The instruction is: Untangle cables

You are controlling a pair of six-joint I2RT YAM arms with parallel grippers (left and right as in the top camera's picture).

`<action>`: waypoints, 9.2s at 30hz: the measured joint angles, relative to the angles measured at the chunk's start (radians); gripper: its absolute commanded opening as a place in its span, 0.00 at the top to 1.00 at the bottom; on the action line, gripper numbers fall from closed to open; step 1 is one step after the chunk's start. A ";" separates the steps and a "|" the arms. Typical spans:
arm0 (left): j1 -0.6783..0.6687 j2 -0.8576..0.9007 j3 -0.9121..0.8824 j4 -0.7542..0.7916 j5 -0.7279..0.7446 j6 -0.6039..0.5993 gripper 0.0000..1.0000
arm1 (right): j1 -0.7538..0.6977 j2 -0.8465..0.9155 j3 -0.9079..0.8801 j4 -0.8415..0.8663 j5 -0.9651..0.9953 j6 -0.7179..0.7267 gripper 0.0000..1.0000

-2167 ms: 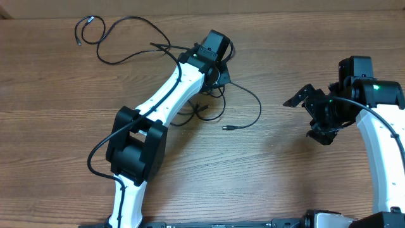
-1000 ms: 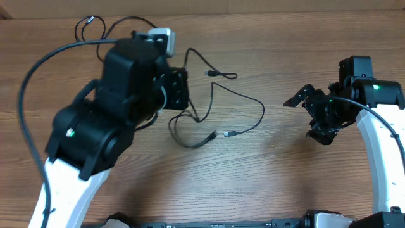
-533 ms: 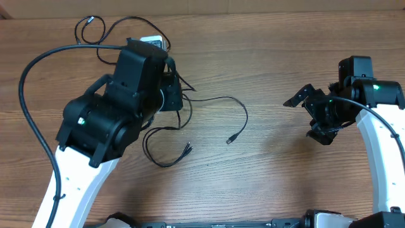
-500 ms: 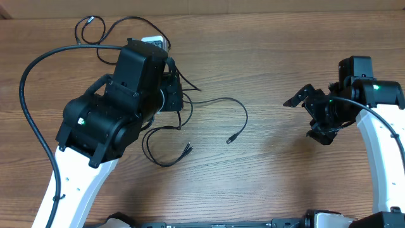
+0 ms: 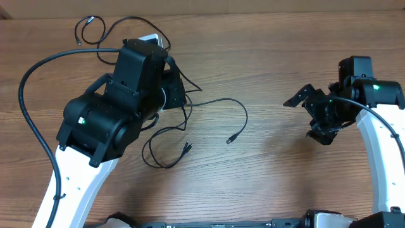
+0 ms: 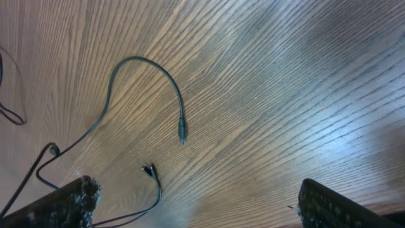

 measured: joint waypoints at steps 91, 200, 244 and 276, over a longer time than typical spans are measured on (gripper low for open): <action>0.356 -0.134 0.002 0.473 0.683 -0.235 0.96 | 0.000 0.000 0.000 0.000 0.000 0.000 0.00; 0.735 0.115 0.008 -0.306 0.384 0.382 0.96 | 0.000 0.000 0.000 0.000 0.000 0.000 0.00; 0.851 0.336 0.008 -0.274 0.033 0.150 0.57 | 0.000 0.000 0.000 0.000 0.000 0.000 0.00; 0.783 0.347 -0.392 -0.134 0.077 0.301 0.86 | 0.000 0.000 0.000 0.000 0.000 0.000 0.00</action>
